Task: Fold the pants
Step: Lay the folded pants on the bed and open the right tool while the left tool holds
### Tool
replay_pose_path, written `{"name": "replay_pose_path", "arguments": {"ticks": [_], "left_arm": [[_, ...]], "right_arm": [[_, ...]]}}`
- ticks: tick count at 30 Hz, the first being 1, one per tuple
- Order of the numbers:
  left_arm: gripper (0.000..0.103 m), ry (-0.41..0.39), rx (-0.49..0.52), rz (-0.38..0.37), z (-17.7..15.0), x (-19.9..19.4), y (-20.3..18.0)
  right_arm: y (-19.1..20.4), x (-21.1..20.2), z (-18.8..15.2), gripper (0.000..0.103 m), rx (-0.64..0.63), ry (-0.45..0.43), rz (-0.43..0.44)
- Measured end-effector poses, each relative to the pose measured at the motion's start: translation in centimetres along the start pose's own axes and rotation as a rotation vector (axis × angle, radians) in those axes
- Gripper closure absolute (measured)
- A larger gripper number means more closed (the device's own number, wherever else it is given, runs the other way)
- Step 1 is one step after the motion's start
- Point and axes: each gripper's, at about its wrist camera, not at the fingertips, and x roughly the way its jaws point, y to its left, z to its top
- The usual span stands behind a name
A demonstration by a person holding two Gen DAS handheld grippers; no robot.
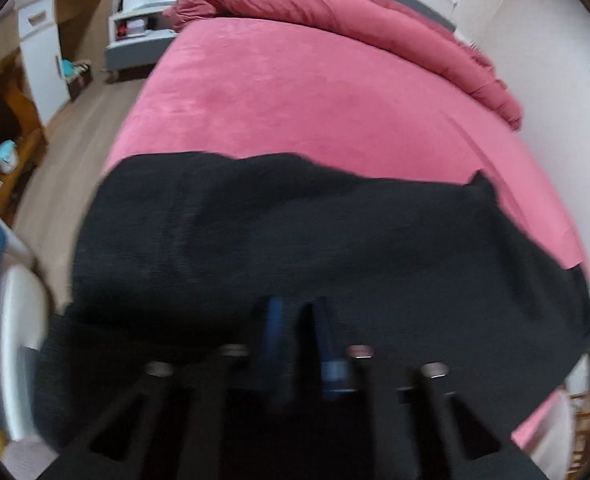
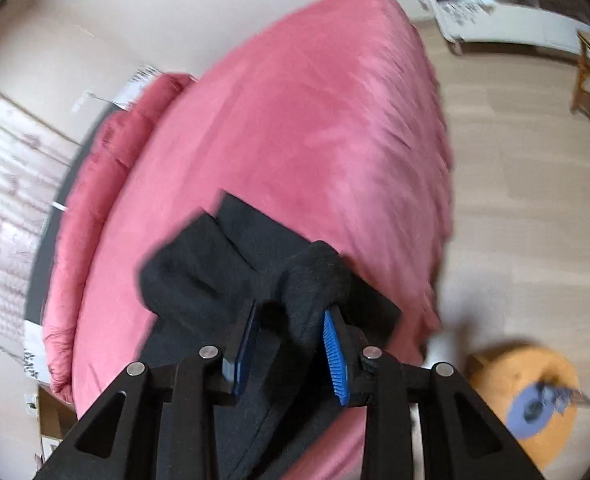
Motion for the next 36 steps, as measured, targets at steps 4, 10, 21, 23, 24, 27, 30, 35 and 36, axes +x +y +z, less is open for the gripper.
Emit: {"name": "replay_pose_path", "arguments": {"ticks": [4, 10, 21, 23, 24, 27, 30, 35, 36], "left_arm": [[0.1, -0.008, -0.005, 0.001, -0.6, -0.5, 1.5], [0.099, -0.012, -0.019, -0.04, -0.4, -0.3, 2.5], [0.099, -0.013, -0.106, -0.068, -0.2, -0.2, 4.1], [0.099, -0.017, -0.113, -0.076, -0.3, -0.3, 4.1], [0.099, -0.019, -0.108, -0.074, -0.2, -0.1, 4.1], [0.099, -0.021, -0.119, -0.084, -0.4, -0.2, 4.4], [0.099, -0.016, -0.129, -0.104, -0.3, -0.1, 4.8], [0.099, -0.01, -0.149, -0.104, -0.3, -0.2, 4.8], [0.099, -0.014, -0.15, -0.099, -0.3, -0.3, 4.8]], "right_arm": [[-0.3, 0.6, 0.0, 0.065, -0.022, 0.149, 0.143], [-5.8, 0.3, -1.6, 0.062, 0.153, 0.18, 0.151], [-0.2, -0.6, 1.8, 0.094, 0.158, 0.049, 0.197], [3.3, -4.1, 2.6, 0.094, 0.01, -0.045, 0.266], [4.6, -5.7, 2.4, 0.094, -0.071, -0.092, 0.277], [2.7, -7.1, 0.7, 0.094, -0.087, -0.13, 0.205], [-5.4, -3.0, -1.1, 0.094, 0.101, 0.006, 0.053], [-10.5, 1.2, -3.6, 0.081, 0.214, 0.115, -0.072], [-10.6, 1.3, -3.6, 0.072, 0.214, 0.11, -0.116]]}}
